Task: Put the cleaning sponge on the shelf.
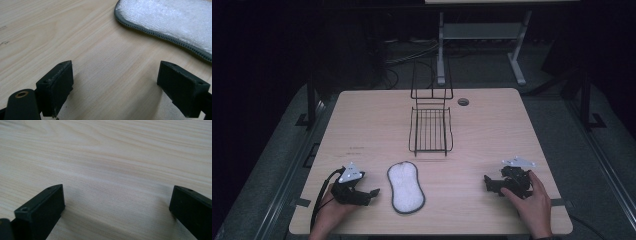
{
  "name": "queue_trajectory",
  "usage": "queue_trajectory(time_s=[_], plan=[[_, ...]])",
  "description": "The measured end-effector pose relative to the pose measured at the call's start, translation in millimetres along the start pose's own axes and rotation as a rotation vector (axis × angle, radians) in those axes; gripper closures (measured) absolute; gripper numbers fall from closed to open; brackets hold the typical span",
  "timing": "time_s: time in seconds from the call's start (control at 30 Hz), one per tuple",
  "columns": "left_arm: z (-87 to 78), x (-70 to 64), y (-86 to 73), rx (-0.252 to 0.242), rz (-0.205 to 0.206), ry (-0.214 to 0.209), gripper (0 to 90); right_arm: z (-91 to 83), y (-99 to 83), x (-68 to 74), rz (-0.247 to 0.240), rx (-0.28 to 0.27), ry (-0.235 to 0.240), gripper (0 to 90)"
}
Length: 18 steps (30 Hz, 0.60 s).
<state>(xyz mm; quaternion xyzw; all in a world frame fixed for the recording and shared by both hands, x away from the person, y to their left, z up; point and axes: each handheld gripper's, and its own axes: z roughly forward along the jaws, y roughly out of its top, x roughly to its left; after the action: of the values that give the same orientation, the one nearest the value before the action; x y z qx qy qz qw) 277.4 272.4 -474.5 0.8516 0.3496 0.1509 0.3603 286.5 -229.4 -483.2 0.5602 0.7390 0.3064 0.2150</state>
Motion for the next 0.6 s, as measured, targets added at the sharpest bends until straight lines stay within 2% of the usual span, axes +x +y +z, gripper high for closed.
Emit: queue_trajectory(time_s=[0.13,0.3,0.37,0.47,0.57,0.6], plan=[[-0.8,0.5,3.9,0.023,-0.013,0.000,14.1,0.3,0.1,-0.2,-0.001,-0.002,0.003,0.0],[-8.7,3.2,8.6,-0.001,-0.036,-0.009,22.1,0.2,0.1,-0.3,-0.002,-0.001,0.002,0.0],[-12.3,4.6,10.7,-0.014,-0.043,-0.014,29.5,0.2,0.1,-0.3,-0.002,-0.002,0.002,0.0],[-16.7,5.9,16.5,-0.019,-0.060,-0.048,44.2,0.2,0.1,-0.2,-0.001,-0.001,0.003,0.0],[-16.6,5.1,20.6,-0.014,-0.071,-0.071,55.3,0.2,0.1,-0.2,-0.001,-0.001,0.003,0.0],[-16.2,4.3,23.2,-0.013,-0.068,-0.082,55.3,0.2,0.1,-0.2,-0.001,-0.001,0.003,0.0]])
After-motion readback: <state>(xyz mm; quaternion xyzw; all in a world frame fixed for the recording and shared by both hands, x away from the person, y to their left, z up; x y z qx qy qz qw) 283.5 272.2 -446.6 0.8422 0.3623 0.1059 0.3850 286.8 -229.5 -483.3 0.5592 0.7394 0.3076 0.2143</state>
